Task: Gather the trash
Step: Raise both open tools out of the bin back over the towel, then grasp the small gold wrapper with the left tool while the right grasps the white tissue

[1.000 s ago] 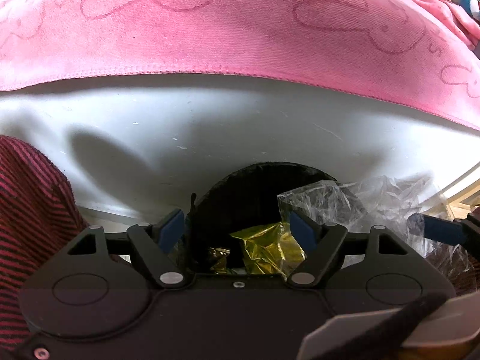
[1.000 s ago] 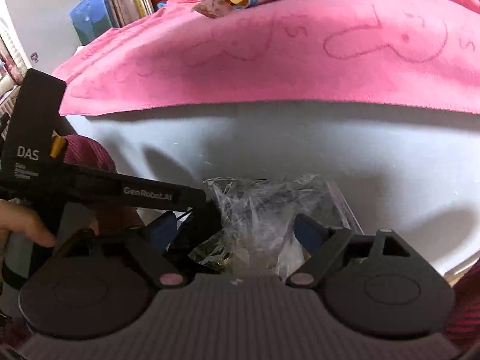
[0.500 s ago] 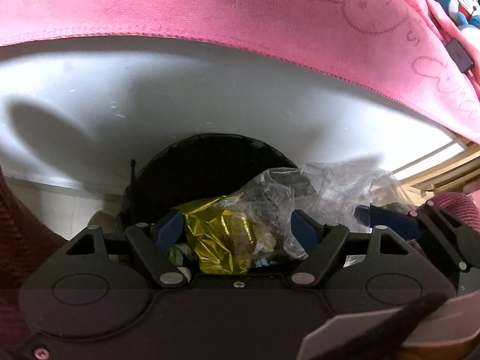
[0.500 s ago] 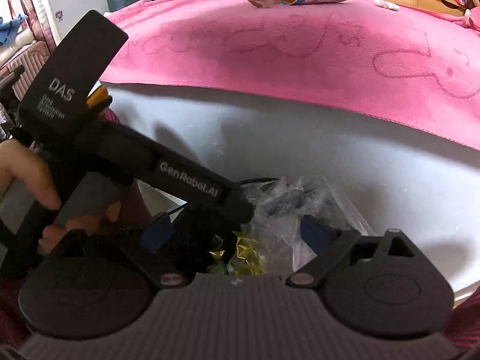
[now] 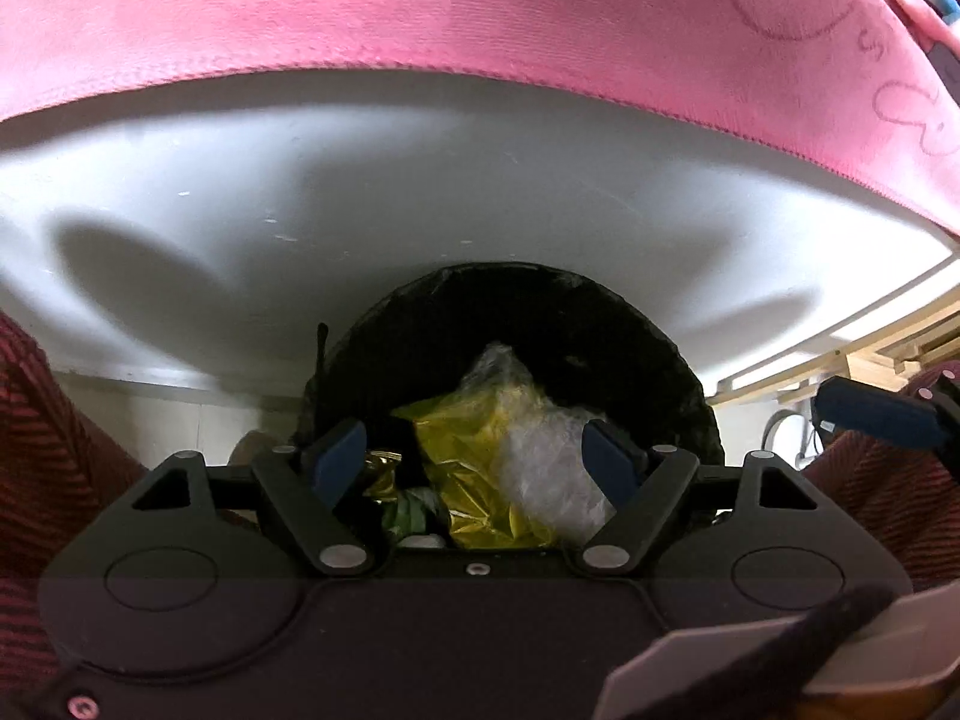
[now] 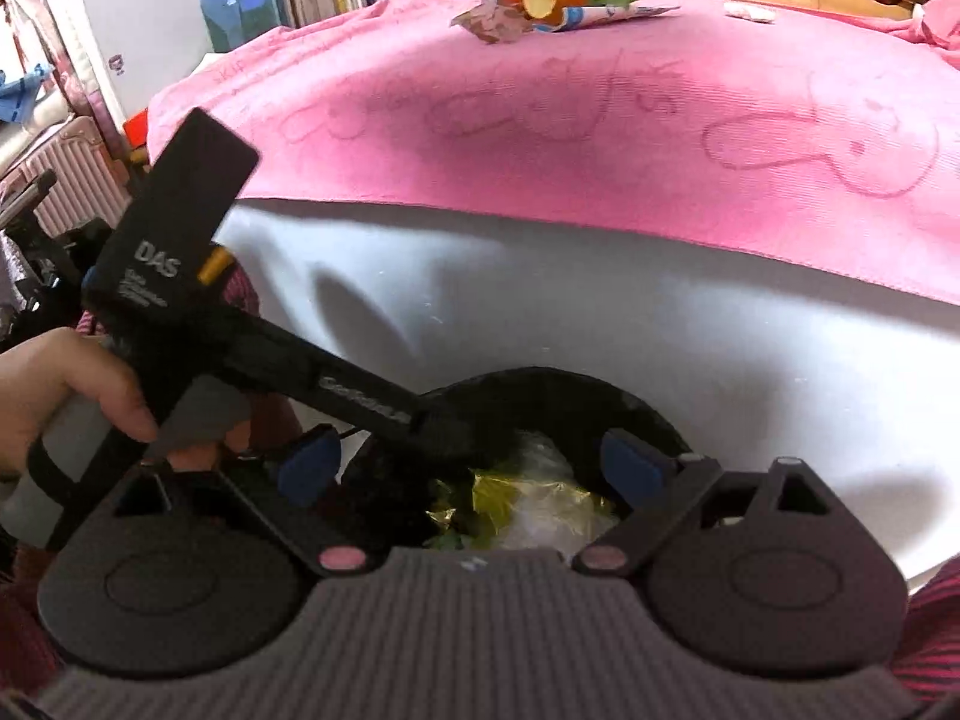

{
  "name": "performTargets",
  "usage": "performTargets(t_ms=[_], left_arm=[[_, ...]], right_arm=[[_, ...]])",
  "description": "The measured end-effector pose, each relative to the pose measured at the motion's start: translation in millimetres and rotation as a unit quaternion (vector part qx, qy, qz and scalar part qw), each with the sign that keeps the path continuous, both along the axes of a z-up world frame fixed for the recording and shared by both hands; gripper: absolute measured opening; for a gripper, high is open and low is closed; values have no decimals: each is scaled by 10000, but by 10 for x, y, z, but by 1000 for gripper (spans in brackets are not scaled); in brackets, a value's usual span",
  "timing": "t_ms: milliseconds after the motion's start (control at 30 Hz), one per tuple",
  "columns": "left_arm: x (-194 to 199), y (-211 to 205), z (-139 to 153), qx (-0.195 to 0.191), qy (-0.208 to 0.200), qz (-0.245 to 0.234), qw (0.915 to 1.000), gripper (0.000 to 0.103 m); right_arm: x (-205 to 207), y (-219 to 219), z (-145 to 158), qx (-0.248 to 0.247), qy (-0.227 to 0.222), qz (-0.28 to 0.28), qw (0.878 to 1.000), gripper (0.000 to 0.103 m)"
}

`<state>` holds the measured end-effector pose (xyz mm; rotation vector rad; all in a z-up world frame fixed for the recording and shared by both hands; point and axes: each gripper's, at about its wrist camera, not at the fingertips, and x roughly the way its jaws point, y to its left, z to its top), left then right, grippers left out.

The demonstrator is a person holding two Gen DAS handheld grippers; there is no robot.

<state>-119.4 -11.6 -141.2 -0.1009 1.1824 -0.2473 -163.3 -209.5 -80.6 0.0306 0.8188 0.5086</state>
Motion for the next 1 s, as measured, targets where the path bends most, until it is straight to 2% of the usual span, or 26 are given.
performTargets(t_ms=[200,300,400,567,733,867,1000], left_arm=[[7,68,200,5,-279,55,9996,78],[-34,103,433,-5,-564,2,9984,78],[-95,166,740,-212,-899,-111,9957,78],[-221,243,1242,-490,-1627,-204,9852,78],[-172,379,1580,-835,-2099,143,9740,78],[-25,356,1699,-758,-2449,425,9656,78],[246,239,1644,-628,-2851,647,9543,80]], right_arm=[[2,-64,137,-78,-244,-89,9996,98],[53,-178,316,59,-449,-194,9988,98],[127,-339,552,238,-785,-440,9957,98],[300,-487,847,320,-1372,-945,9855,98],[527,-454,978,104,-1762,-1356,9749,98],[758,-466,1059,-35,-1900,-1648,9678,98],[1111,-544,1147,-145,-1895,-1976,9617,93]])
